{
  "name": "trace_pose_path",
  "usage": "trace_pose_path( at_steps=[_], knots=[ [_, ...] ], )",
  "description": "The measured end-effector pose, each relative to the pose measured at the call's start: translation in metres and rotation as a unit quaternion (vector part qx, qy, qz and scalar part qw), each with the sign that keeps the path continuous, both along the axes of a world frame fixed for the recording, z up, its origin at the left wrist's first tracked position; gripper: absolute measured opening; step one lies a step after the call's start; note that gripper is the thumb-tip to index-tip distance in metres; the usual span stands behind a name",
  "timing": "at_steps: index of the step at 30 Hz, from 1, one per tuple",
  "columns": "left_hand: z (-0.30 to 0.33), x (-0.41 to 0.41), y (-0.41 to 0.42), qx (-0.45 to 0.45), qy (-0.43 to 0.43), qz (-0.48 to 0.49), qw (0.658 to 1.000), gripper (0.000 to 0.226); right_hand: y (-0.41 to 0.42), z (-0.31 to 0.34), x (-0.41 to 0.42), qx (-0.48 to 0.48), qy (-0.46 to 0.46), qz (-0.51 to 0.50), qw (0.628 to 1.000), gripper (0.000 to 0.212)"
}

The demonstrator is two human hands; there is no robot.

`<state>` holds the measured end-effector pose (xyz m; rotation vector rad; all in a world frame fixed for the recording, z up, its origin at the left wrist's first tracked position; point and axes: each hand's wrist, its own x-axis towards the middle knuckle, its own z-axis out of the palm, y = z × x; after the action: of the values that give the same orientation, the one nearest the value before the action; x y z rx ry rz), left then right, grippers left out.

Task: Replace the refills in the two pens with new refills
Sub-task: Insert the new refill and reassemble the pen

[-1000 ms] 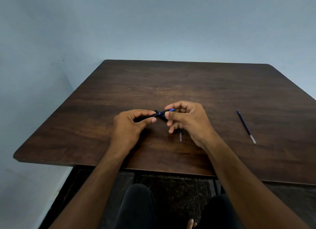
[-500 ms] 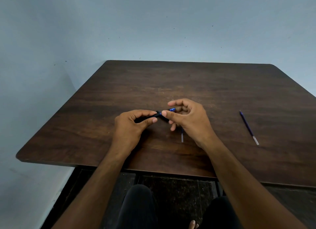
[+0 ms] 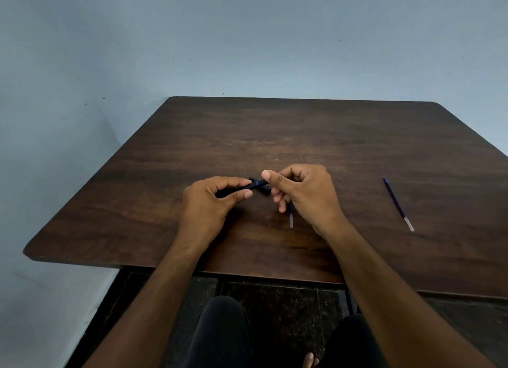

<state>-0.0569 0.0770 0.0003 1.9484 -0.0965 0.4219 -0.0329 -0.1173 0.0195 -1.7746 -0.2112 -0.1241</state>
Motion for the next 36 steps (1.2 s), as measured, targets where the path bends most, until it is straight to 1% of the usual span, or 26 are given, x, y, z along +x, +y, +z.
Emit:
trace_pose_path(
  at_steps=[2, 4, 6, 11, 13, 18, 20, 21, 23, 27, 31, 36],
  knots=[
    [-0.0002, -0.0002, 0.0003, -0.001, 0.000, 0.002, 1.000, 0.024, -0.0006, 0.0009, -0.0021, -0.002, -0.002, 0.001, 1.000, 0.031],
    [-0.0001, 0.0000, -0.0002, -0.002, -0.001, 0.004, 1.000, 0.024, -0.0020, 0.0010, -0.0024, 0.028, 0.002, 0.014, 1.000, 0.029],
    [-0.0002, 0.0008, -0.0006, -0.006, -0.001, 0.007, 1.000, 0.024, -0.0039, 0.0010, -0.0014, 0.045, -0.003, 0.019, 0.999, 0.021],
    [-0.0012, 0.0013, -0.0004, -0.007, -0.003, 0.004, 1.000, 0.024, -0.0073, 0.0007, -0.0016, 0.021, -0.013, 0.001, 1.000, 0.003],
    [-0.0013, 0.0011, -0.0004, -0.005, -0.005, 0.001, 1.000, 0.024, -0.0063, 0.0008, -0.0026, -0.001, -0.020, -0.010, 1.000, 0.007],
    [-0.0009, 0.0006, -0.0006, 0.004, -0.009, -0.002, 1.000, 0.025, -0.0037, 0.0012, -0.0053, -0.073, -0.049, -0.057, 0.994, 0.030],
    [-0.0009, 0.0002, -0.0011, 0.001, -0.012, -0.001, 1.000, 0.025, -0.0033, 0.0026, -0.0074, -0.062, -0.050, -0.054, 0.995, 0.026],
    [-0.0010, 0.0002, -0.0010, 0.001, -0.015, 0.000, 1.000, 0.026, -0.0034, 0.0037, -0.0087, -0.036, -0.043, -0.042, 0.998, 0.023],
    [-0.0010, -0.0001, -0.0010, 0.005, -0.016, 0.003, 1.000, 0.026, -0.0048, 0.0039, -0.0095, 0.007, -0.031, -0.016, 0.999, 0.025],
    [-0.0017, 0.0001, -0.0012, 0.014, -0.022, 0.009, 1.000, 0.026, -0.0062, 0.0030, -0.0075, -0.019, -0.013, -0.010, 1.000, 0.010],
    [-0.0018, 0.0009, -0.0011, 0.013, -0.024, 0.009, 1.000, 0.026, -0.0058, 0.0033, -0.0083, -0.013, -0.015, -0.017, 1.000, 0.002],
    [-0.0019, 0.0003, -0.0007, 0.020, -0.026, 0.005, 0.999, 0.026, -0.0043, 0.0025, -0.0085, -0.064, -0.031, -0.043, 0.997, 0.025]
  ],
)
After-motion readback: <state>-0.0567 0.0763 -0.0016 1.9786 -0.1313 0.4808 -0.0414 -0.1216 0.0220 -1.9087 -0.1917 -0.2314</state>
